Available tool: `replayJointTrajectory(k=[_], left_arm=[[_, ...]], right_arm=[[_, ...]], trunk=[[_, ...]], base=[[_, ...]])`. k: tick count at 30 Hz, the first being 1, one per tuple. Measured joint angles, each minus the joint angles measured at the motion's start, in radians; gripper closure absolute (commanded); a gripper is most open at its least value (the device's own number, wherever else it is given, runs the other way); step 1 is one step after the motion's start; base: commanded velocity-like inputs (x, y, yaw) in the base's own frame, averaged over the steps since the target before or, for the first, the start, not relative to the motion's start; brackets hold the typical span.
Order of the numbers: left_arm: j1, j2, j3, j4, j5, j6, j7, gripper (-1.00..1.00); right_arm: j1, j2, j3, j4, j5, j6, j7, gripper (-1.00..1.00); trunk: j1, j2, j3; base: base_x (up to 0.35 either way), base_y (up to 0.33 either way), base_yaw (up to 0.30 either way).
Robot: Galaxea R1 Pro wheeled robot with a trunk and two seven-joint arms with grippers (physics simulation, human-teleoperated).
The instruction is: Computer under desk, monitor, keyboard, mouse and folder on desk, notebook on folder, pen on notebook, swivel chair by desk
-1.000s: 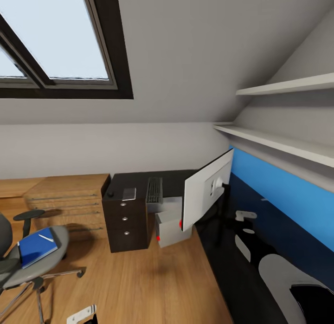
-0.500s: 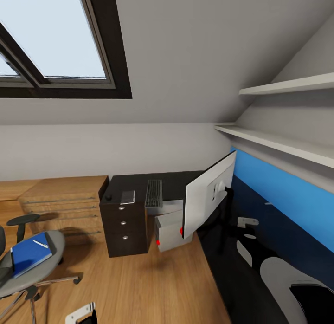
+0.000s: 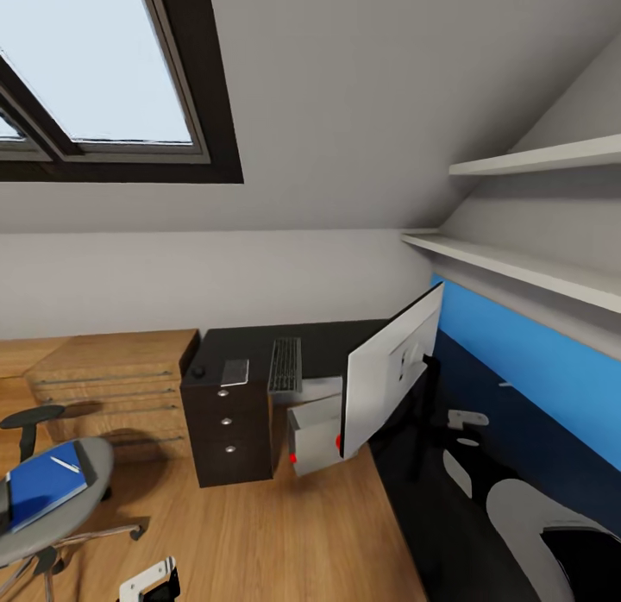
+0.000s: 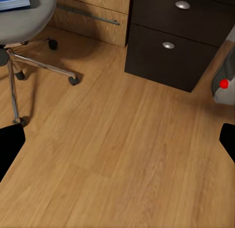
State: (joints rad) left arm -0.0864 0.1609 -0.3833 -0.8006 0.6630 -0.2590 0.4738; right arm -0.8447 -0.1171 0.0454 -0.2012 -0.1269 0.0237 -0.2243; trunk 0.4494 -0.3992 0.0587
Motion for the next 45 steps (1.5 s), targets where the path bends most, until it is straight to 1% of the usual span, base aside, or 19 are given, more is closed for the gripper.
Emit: replayJointTrajectory(k=[8,23,45], left_arm=[[0.0,-0.001,0.0,-0.009,0.0,0.002,0.0,-1.0],[0.0,-0.004,-0.002,-0.015,-0.001,0.009,0.003,-1.0],[0.001,-0.004,0.0,-0.015,0.0,0.012,0.003,-1.0]], right_arm=[[-0.001,-0.001,0.0,-0.002,0.0,0.015,-0.006,-1.0],[0.0,0.001,0.008,-0.015,0.002,-0.02,-0.002,-1.0],[0.001,0.001,0.007,-0.037,0.002,-0.022,0.0,-1.0]], trunk=[[0.0,0.0,0.0],[0.058,-0.105,-0.047],[0.142,-0.258,-0.114]], base=[[0.019,0.0,0.0],[0.0,0.0,0.0],[0.0,0.0,0.0]])
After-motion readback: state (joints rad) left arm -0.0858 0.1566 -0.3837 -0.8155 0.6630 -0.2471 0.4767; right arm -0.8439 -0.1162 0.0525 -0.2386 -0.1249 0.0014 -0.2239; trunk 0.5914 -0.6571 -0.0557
